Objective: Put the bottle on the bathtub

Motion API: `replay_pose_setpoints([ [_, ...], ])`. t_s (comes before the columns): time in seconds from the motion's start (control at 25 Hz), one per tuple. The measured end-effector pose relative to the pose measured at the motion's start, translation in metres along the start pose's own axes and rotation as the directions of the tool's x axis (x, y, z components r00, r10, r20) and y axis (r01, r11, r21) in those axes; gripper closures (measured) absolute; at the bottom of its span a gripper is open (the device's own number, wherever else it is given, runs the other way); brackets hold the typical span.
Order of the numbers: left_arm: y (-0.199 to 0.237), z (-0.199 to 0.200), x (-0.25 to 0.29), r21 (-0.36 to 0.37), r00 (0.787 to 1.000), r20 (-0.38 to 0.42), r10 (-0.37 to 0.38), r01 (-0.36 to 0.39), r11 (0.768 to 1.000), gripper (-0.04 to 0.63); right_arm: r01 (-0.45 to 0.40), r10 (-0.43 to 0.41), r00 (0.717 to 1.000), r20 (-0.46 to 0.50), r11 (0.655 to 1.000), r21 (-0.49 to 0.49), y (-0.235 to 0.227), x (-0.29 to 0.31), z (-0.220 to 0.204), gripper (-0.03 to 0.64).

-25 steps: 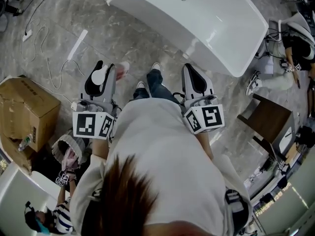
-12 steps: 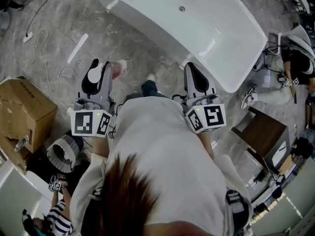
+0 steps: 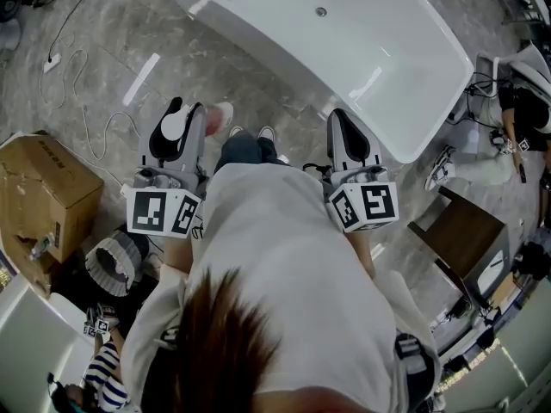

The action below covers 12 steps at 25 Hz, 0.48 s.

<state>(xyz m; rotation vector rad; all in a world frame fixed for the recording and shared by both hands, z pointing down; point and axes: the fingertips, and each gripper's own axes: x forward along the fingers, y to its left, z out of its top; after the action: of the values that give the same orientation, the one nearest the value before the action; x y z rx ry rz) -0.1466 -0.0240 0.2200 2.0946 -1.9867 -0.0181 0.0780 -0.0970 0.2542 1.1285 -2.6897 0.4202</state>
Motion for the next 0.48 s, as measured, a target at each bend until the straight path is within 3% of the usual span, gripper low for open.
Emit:
replay_pose_setpoints([
  [0.48,0.023,0.008,0.02,0.014,0.997,-0.032,-0.069,0.069,0.998,0.446,0.073,-0.074,0.997,0.002,0.997,0.035,0.004,0.017,0.002,0.601],
])
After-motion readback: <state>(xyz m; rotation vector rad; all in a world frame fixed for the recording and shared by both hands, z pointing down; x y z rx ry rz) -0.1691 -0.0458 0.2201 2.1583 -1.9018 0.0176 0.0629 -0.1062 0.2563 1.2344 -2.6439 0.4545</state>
